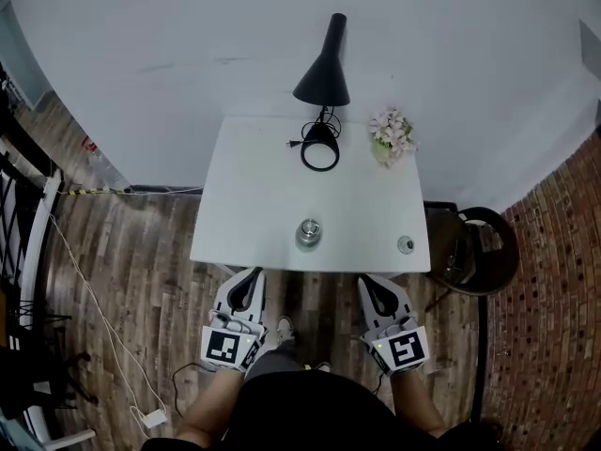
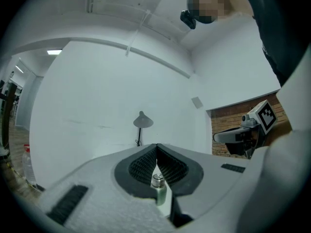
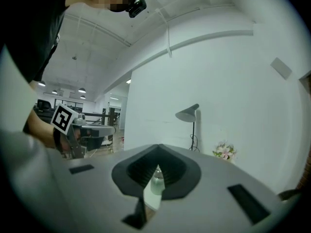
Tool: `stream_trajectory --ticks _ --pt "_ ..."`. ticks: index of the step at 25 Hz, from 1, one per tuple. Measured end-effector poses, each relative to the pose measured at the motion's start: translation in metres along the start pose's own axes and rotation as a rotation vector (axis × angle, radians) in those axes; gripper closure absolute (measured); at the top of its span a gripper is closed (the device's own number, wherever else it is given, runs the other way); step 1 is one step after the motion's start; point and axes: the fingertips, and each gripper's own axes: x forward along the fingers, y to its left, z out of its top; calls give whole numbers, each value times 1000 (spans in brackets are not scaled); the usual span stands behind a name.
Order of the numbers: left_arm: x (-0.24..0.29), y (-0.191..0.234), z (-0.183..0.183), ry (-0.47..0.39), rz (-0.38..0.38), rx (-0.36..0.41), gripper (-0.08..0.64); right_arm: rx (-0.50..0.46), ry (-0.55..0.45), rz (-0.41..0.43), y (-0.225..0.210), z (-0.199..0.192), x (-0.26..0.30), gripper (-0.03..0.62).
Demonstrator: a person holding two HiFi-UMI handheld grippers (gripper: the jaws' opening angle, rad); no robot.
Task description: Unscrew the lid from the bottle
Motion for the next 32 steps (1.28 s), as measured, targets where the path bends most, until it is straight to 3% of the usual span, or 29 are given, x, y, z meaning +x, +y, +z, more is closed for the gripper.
stream_trajectory --ticks 4,10,19,25,32 --pt "23 20 -5 -7 -34 -28 538 -16 15 -17 -4 6 23 578" --pt "44 39 -4 -11 -94 -52 538 -20 44 -105 -12 10 49 578" --pt "75 33 -29 50 -169 -95 538 -17 97 -117 -20 -3 60 578" --pt "88 31 -22 15 -133 -77 538 -20 82 -68 -32 -5 75 578" --pt "102 27 -42 55 -128 -57 538 -34 75 -9 -46 -7 97 578"
